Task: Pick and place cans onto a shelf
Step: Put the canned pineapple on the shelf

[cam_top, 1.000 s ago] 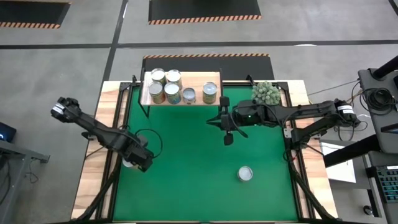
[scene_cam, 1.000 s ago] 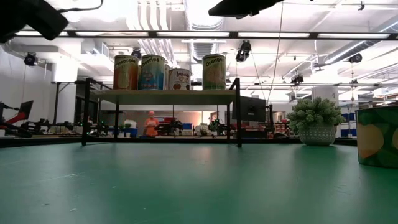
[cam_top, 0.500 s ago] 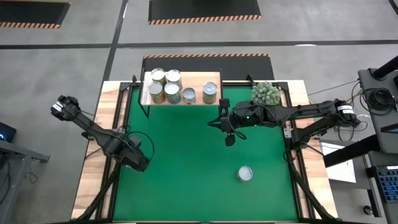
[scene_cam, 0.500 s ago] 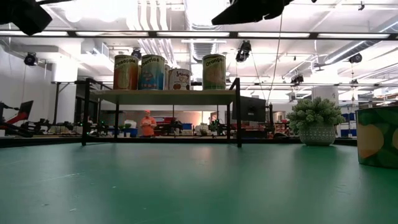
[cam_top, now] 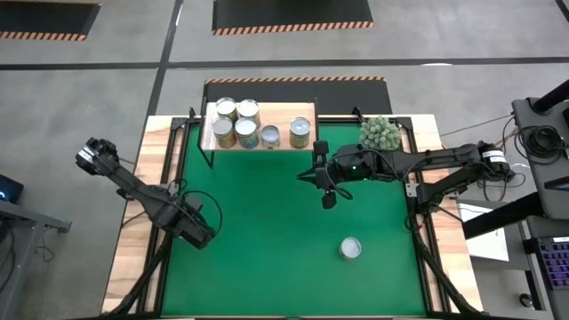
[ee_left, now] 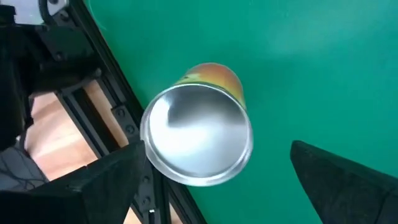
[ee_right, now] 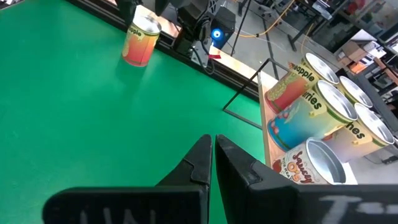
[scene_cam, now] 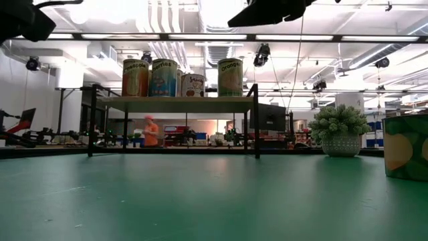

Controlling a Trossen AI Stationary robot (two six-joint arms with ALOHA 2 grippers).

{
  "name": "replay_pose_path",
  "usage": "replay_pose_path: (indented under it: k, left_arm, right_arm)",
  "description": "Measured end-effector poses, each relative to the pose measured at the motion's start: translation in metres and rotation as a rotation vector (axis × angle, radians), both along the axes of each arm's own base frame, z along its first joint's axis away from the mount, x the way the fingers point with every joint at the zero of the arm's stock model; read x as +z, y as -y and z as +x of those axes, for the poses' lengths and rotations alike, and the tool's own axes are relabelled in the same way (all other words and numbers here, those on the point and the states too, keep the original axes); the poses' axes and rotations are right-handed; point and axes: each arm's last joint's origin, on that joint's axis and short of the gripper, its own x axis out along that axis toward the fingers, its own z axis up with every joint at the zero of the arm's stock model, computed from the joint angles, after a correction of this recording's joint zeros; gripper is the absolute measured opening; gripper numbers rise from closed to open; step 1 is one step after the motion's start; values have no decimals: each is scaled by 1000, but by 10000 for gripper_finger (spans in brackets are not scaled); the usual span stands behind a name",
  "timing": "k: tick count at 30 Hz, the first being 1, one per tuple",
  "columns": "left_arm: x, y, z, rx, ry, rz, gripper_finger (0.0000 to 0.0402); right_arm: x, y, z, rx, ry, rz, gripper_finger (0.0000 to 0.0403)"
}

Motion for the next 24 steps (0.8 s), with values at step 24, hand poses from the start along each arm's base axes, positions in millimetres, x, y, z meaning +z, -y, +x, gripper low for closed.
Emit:
replay_pose_path:
  k: [24]
  left_arm:
    - [-24,-1,-2,-22,-27,18,306]
  right_arm:
    - [-1,0,-1,-1,-13,2,9]
